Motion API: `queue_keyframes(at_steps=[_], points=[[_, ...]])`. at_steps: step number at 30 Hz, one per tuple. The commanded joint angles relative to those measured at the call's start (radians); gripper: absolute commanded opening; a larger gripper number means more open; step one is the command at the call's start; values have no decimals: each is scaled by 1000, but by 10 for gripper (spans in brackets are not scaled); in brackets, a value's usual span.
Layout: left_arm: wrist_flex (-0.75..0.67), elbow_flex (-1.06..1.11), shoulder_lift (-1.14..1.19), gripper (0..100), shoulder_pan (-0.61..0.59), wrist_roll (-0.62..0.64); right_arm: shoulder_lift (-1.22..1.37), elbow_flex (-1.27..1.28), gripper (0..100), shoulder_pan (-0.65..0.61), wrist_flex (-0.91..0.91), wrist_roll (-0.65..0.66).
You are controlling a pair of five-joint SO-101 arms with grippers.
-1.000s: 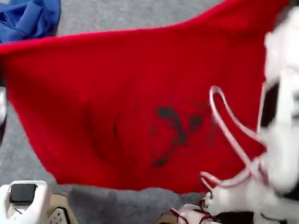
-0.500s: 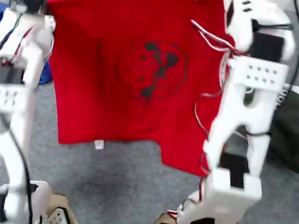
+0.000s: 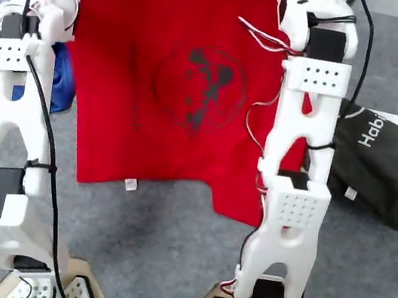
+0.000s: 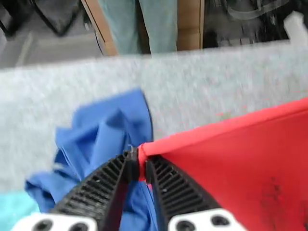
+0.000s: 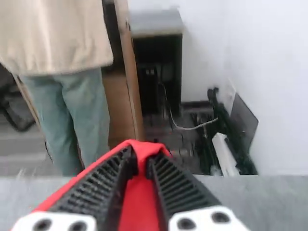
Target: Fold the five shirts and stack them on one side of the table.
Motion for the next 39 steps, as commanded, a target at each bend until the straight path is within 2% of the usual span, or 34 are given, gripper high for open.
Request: queue_keyframes(at_steps=[1,5,8,10,13,16,19,23,27,32,35,39], points=[[104,-18,-11,29,-4,3,-16,-139,14,37,256,11],[253,50,-12,28,28,-5,-16,-251,14,52,572,25],[348,160,-35,28,110,-84,-15,-317,13,60,830,132],[336,292,-97,28,153,-114,-25,-297,13,87,825,167],[230,544,-235,28,191,-120,-110,-173,13,118,827,180],[57,796,-399,28,165,-121,-280,111,13,120,827,282],[-74,957,-520,28,108,-121,-496,479,13,118,821,362],[-86,1032,-559,28,87,-138,-737,886,13,120,819,437],[-94,1096,-557,28,99,-193,-866,1148,13,157,789,486],[-91,1133,-568,28,85,-226,-911,1337,13,232,778,585],[-84,1139,-568,28,58,-264,-915,1412,13,276,773,700],[-54,1171,-568,28,125,-354,-934,1458,13,295,796,756]])
